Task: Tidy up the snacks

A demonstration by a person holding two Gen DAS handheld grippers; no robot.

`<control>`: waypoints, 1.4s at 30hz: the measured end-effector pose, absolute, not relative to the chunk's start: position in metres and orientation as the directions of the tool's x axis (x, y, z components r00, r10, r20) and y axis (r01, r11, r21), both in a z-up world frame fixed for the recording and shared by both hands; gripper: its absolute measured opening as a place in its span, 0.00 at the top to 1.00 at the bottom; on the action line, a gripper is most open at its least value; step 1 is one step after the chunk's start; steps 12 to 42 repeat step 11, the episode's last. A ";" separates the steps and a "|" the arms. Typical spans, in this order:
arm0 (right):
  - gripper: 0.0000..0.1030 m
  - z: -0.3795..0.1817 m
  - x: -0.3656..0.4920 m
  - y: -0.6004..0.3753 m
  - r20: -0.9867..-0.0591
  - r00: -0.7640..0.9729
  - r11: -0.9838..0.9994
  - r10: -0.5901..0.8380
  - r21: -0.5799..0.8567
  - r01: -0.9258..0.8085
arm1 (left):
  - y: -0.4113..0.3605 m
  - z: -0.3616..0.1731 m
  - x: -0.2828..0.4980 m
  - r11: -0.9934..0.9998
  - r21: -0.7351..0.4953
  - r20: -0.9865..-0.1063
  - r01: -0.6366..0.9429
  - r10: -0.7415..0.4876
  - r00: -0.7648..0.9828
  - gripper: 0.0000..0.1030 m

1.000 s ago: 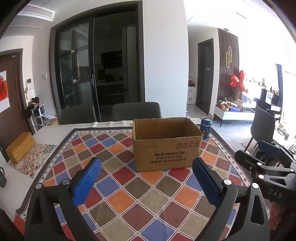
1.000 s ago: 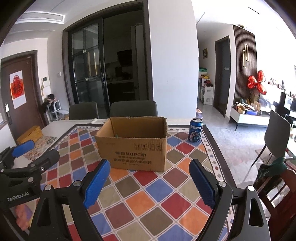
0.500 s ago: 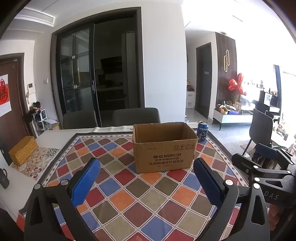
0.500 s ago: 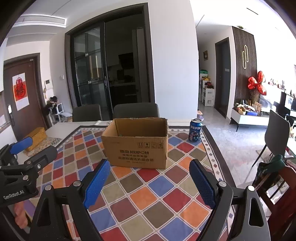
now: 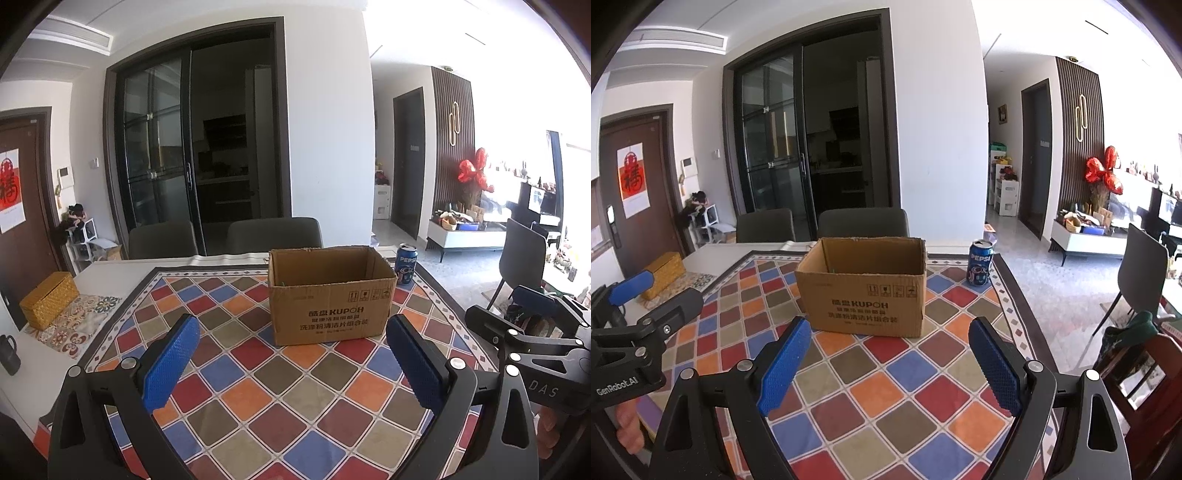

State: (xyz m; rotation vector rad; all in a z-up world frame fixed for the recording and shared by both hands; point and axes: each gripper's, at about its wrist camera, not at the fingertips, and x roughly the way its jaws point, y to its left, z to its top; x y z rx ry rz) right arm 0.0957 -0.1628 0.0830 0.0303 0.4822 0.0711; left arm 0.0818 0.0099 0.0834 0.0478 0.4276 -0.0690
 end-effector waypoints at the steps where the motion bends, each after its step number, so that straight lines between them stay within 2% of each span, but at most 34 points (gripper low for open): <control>1: 0.15 0.083 0.096 -0.163 -0.462 0.884 0.997 0.074 0.045 -0.059 | 0.010 0.084 0.081 0.997 0.032 -0.415 0.074 -0.054 0.908 0.00; 42: 0.15 0.082 0.095 -0.163 -0.469 0.880 0.997 0.075 0.045 -0.061 | 0.011 0.085 0.080 0.997 0.031 -0.419 0.072 -0.052 0.906 0.00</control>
